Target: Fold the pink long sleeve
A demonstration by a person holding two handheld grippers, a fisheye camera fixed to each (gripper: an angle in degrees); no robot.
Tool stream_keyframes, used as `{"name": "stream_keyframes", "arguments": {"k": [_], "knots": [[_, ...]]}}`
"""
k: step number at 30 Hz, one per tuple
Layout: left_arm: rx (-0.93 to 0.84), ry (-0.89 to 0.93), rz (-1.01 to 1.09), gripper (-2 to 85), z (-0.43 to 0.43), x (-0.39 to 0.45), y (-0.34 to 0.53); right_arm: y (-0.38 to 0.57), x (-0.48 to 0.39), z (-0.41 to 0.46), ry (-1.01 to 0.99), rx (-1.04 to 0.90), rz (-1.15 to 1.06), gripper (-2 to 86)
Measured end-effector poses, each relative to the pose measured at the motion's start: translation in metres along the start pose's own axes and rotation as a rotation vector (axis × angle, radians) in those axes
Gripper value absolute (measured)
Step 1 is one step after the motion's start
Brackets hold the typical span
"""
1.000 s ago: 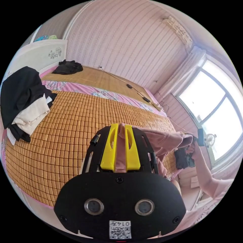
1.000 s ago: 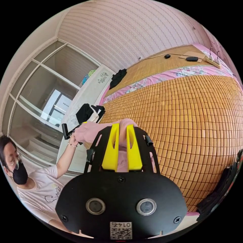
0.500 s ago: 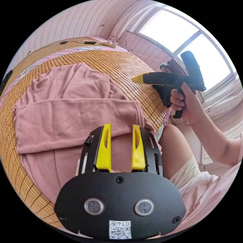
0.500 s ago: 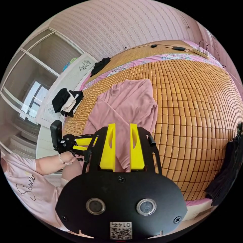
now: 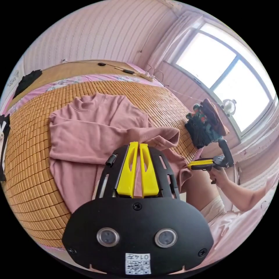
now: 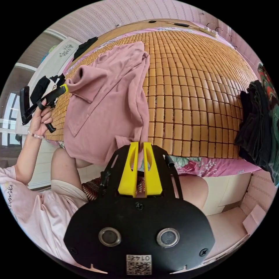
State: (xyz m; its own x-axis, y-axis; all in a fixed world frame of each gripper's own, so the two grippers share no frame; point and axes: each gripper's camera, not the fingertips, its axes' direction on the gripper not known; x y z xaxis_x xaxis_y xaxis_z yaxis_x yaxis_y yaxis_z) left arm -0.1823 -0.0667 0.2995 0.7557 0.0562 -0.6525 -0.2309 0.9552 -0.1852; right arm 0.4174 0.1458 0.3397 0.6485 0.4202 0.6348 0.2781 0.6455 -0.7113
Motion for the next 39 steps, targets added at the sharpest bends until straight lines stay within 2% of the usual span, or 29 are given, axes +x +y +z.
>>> {"name": "stream_keyframes", "arguments": {"k": [2,4,7,10,12,15,17,19,22,24,26,28,32,33,35,37,39], "knots": [[0.103,-0.132,-0.123,-0.7,-0.057,-0.048,0.013,0.007,0.013,-0.01,0.07,-0.001,0.038,2.8],[0.159,-0.348,-0.324,-0.2,-0.121,-0.111,0.045,0.009,0.015,-0.021,0.091,0.022,0.048,3.4],[0.197,-0.588,-0.563,2.1,-0.182,-0.169,0.098,-0.002,-0.026,-0.031,-0.006,0.102,-0.076,5.9],[0.243,-0.614,-0.711,4.3,-0.216,-0.195,0.136,-0.028,-0.118,-0.012,-0.123,0.101,-0.326,8.2],[0.257,-0.588,-0.725,4.6,-0.22,-0.199,0.145,-0.045,-0.208,0.018,-0.203,0.032,-0.547,10.6],[0.187,-0.528,-0.702,5.0,-0.203,-0.207,0.141,-0.053,-0.3,0.067,-0.146,-0.054,-0.735,12.1],[0.14,-0.496,-0.695,6.0,-0.188,-0.218,0.132,-0.057,-0.327,0.1,-0.057,-0.137,-0.771,10.8],[0.102,-0.492,-0.695,7.2,-0.172,-0.236,0.116,-0.057,-0.332,0.096,-0.013,-0.069,-0.772,7.3],[0.067,-0.531,-0.675,8.4,-0.156,-0.261,0.09,-0.068,-0.307,0.07,-0.135,-0.061,-0.712,3.8],[0.017,-0.543,-0.677,9.8,-0.144,-0.279,0.074,-0.081,-0.251,0.018,-0.209,0.079,-0.572,3.1],[-0.078,-0.546,-0.701,10.6,-0.128,-0.299,0.063,-0.092,-0.196,-0.028,-0.2,0.203,-0.446,3.0],[-0.293,-0.527,-0.697,9.1,-0.099,-0.32,0.059,-0.099,-0.138,-0.074,-0.094,0.314,-0.309,3.0],[-0.291,-0.606,-0.619,3.9,-0.11,-0.323,0.056,-0.113,-0.035,-0.151,0.284,0.415,-0.029,3.7],[-0.273,-0.679,-0.619,3.4,-0.118,-0.326,0.061,-0.119,-0.013,-0.162,0.36,0.415,0.032,4.3],[-0.25,-0.743,-0.703,3.6,-0.131,-0.337,0.076,-0.128,0.011,-0.17,0.434,0.415,0.104,5.8],[-0.11,-0.691,-0.832,4.8,-0.155,-0.344,0.098,-0.137,0.022,-0.169,0.488,0.4,0.159,8.1],[-0.028,-0.709,-0.826,5.3,-0.17,-0.335,0.103,-0.151,0.014,-0.159,0.514,0.377,0.137,10.9]]}}
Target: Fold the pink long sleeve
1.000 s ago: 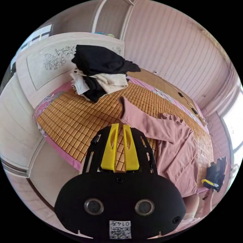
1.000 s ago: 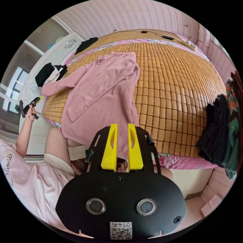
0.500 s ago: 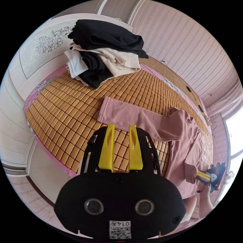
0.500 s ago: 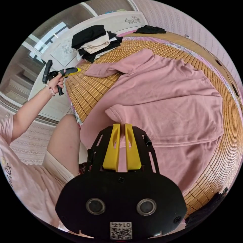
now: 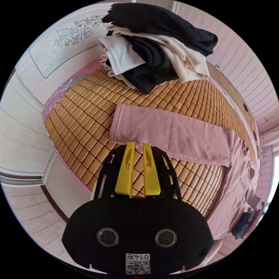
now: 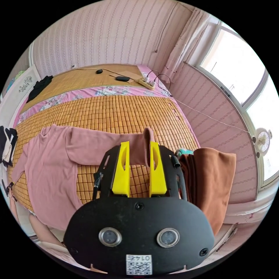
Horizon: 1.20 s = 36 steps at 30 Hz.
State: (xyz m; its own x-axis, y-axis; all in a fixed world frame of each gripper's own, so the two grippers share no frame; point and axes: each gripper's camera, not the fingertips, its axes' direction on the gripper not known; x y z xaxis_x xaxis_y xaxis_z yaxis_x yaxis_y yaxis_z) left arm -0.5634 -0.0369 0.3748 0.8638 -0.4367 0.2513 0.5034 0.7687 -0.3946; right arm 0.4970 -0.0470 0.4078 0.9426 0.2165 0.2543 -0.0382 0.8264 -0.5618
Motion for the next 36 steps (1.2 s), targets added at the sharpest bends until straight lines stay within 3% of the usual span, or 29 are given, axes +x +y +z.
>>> {"name": "stream_keyframes", "arguments": {"k": [2,5,9,11,14,15,22,25,29,32,36], "knots": [[0.037,-0.015,0.092,5.8,-0.012,0.013,0.003,-0.004,-0.027,0.001,-0.03,0.04,-0.057,11.2],[0.05,0.054,0.336,6.0,-0.018,0.068,0.006,-0.013,-0.101,0.014,-0.233,0.05,-0.256,9.2],[0.003,0.304,0.53,6.7,0.011,0.169,0.001,-0.024,-0.228,0.055,-0.475,-0.029,-0.481,6.5],[-0.032,0.365,0.569,7.3,0.033,0.21,-0.002,-0.029,-0.274,0.074,-0.486,-0.059,-0.523,6.1],[-0.117,0.268,0.646,6.8,0.071,0.26,-0.005,-0.037,-0.32,0.107,-0.435,-0.12,-0.519,2.3],[-0.052,0.248,0.667,5.7,0.07,0.266,-0.009,-0.041,-0.327,0.119,-0.385,-0.143,-0.506,0.6],[-0.027,0.135,0.649,3.2,0.091,0.293,-0.067,-0.077,-0.32,0.131,-0.394,-0.1,-0.394,-0.7],[-0.009,0.201,0.592,4.8,0.082,0.289,-0.072,-0.083,-0.301,0.117,-0.434,-0.074,-0.384,-0.4],[0.037,0.313,0.716,6.3,0.039,0.259,-0.025,-0.019,-0.225,0.049,-0.545,0.056,-0.444,4.6],[-0.06,0.353,0.796,7.5,0.019,0.213,0.046,0.068,-0.164,0.026,-0.567,-0.059,-0.444,10.4],[-0.294,0.423,0.714,9.5,0.019,0.155,0.135,0.186,-0.11,0.012,-0.625,-0.33,-0.324,13.3]]}}
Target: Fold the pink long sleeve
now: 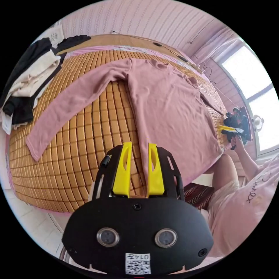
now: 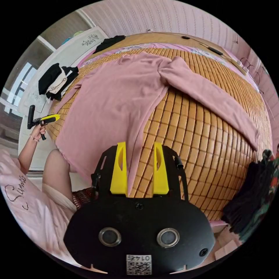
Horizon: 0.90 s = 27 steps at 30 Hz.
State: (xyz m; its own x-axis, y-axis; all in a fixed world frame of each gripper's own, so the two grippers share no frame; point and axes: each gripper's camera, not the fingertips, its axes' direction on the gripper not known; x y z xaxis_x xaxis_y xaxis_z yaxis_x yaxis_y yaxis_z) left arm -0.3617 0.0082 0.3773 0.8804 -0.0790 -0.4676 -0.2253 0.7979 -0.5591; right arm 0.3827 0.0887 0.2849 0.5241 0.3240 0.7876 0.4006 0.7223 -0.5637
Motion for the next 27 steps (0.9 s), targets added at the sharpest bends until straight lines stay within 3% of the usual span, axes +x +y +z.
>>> {"name": "stream_keyframes", "arguments": {"k": [3,6,9,14,19,23,27], "knots": [[-0.053,0.038,-0.045,10.0,0.026,0.007,0.029,0.042,-0.006,0.008,-0.07,-0.028,0.061,11.4],[-0.035,0.009,-0.035,4.2,0.036,0.012,0.03,0.046,-0.01,0.007,0.016,-0.018,0.045,4.5],[-0.014,-0.022,0.022,1.1,0.022,0.026,0.031,0.052,-0.007,-0.019,-0.036,0.008,0.047,2.6],[-0.117,-0.058,0.046,1.2,0.05,0.031,0.041,0.065,0.017,-0.007,-0.041,-0.056,0.107,2.0],[-0.017,-0.013,-0.011,3.3,0.043,0.032,0.052,0.074,0.02,-0.028,-0.055,0.028,0.128,2.2],[-0.065,-0.022,-0.017,3.7,0.063,0.028,0.059,0.07,0.024,-0.007,-0.062,-0.078,0.102,2.7],[-0.032,-0.063,-0.015,4.2,0.044,0.028,0.058,0.067,0.033,-0.028,-0.041,-0.013,0.093,4.9]]}}
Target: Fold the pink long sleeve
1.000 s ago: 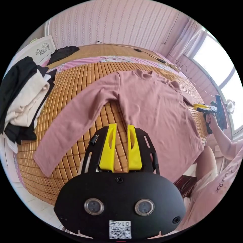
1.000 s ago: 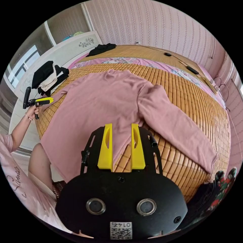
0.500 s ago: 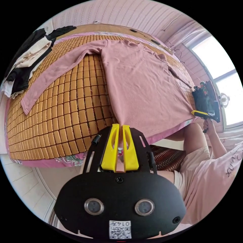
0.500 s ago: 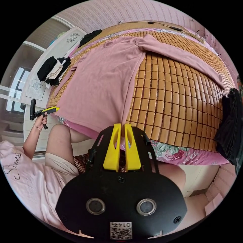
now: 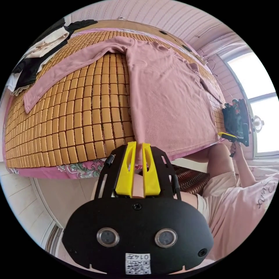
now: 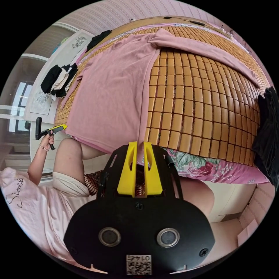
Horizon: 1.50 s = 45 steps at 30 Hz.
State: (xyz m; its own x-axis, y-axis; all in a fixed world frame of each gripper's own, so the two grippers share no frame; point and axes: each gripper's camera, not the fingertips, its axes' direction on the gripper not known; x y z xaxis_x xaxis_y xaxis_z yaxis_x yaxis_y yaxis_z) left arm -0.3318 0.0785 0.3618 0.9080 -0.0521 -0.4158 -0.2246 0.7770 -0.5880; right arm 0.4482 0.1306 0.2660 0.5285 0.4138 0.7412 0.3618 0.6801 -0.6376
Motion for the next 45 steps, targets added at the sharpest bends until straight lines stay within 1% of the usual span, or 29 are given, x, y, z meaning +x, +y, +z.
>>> {"name": "stream_keyframes", "arguments": {"k": [1,3,6,8,10,11,13,16,19,20,21,23,24,25,26,27,28,30,31,33,35,37,39,40,42,43,45], "knots": [[0.018,-0.036,0.031,4.2,-0.008,0.006,-0.003,-0.001,0.003,-0.004,0.019,0.013,0.0,5.2],[0.035,-0.084,0.097,4.4,-0.015,0.02,-0.014,-0.011,0.019,-0.02,0.137,0.06,0.017,6.4],[0.045,-0.099,0.255,5.0,-0.009,0.062,-0.05,-0.038,0.047,-0.037,0.243,0.123,0.058,7.4],[0.057,-0.077,0.351,5.2,0.004,0.095,-0.08,-0.061,0.065,-0.045,0.311,0.163,0.079,7.3],[0.076,-0.017,0.474,5.5,0.025,0.146,-0.122,-0.089,0.085,-0.049,0.388,0.199,0.097,7.3],[0.082,0.0,0.501,5.6,0.03,0.159,-0.132,-0.108,0.1,-0.051,0.432,0.216,0.115,7.5],[0.098,0.071,0.6,6.1,0.053,0.211,-0.172,-0.137,0.127,-0.051,0.482,0.218,0.16,10.6],[0.11,0.088,0.71,6.7,0.082,0.27,-0.213,-0.178,0.165,-0.041,0.588,0.149,0.204,13.6],[0.103,0.089,0.797,7.2,0.109,0.319,-0.245,-0.198,0.192,-0.044,0.643,0.204,0.277,13.7],[0.104,0.083,0.808,7.3,0.114,0.327,-0.251,-0.203,0.2,-0.046,0.659,0.243,0.303,13.7],[0.11,0.062,0.822,7.4,0.126,0.34,-0.261,-0.208,0.208,-0.042,0.708,0.232,0.344,13.4],[0.098,0.031,0.813,7.5,0.147,0.353,-0.277,-0.219,0.223,-0.026,0.736,0.158,0.371,12.5],[0.076,0.017,0.798,7.7,0.16,0.357,-0.286,-0.225,0.231,-0.012,0.701,0.082,0.353,10.8],[0.063,-0.002,0.78,7.7,0.17,0.36,-0.293,-0.227,0.233,-0.005,0.676,0.058,0.333,9.5],[0.062,-0.005,0.772,7.6,0.174,0.36,-0.295,-0.228,0.23,-0.003,0.632,0.071,0.293,6.3],[0.065,0.004,0.748,7.5,0.18,0.359,-0.298,-0.23,0.229,0.005,0.656,0.018,0.27,2.5],[0.059,0.019,0.735,7.2,0.185,0.358,-0.3,-0.23,0.227,0.009,0.688,0.001,0.258,2.1],[0.016,0.033,0.74,7.0,0.195,0.36,-0.3,-0.23,0.218,0.032,0.868,-0.104,0.196,1.0],[0.02,0.019,0.754,6.9,0.197,0.361,-0.298,-0.229,0.216,0.039,0.91,-0.12,0.184,0.8],[0.036,0.014,0.761,6.9,0.195,0.361,-0.296,-0.226,0.205,0.063,1.063,-0.129,0.143,0.4],[0.021,0.06,0.743,7.0,0.188,0.358,-0.297,-0.224,0.199,0.074,1.131,-0.14,0.132,0.2],[0.073,0.141,0.719,7.2,0.159,0.342,-0.284,-0.217,0.189,0.073,1.125,-0.103,0.128,0.2],[0.119,0.174,0.721,7.2,0.131,0.322,-0.261,-0.197,0.163,0.057,1.01,0.013,0.115,1.1],[0.144,0.178,0.717,7.2,0.112,0.303,-0.241,-0.19,0.155,0.053,0.964,0.036,0.107,1.4],[0.159,0.155,0.681,7.3,0.086,0.266,-0.206,-0.16,0.116,0.048,0.702,0.083,0.025,8.5],[0.16,0.126,0.64,7.3,0.07,0.237,-0.179,-0.151,0.106,0.049,0.63,0.087,0.008,10.0],[0.14,0.055,0.551,7.6,0.049,0.192,-0.137,-0.114,0.061,0.059,0.318,0.126,-0.07,13.0]]}}
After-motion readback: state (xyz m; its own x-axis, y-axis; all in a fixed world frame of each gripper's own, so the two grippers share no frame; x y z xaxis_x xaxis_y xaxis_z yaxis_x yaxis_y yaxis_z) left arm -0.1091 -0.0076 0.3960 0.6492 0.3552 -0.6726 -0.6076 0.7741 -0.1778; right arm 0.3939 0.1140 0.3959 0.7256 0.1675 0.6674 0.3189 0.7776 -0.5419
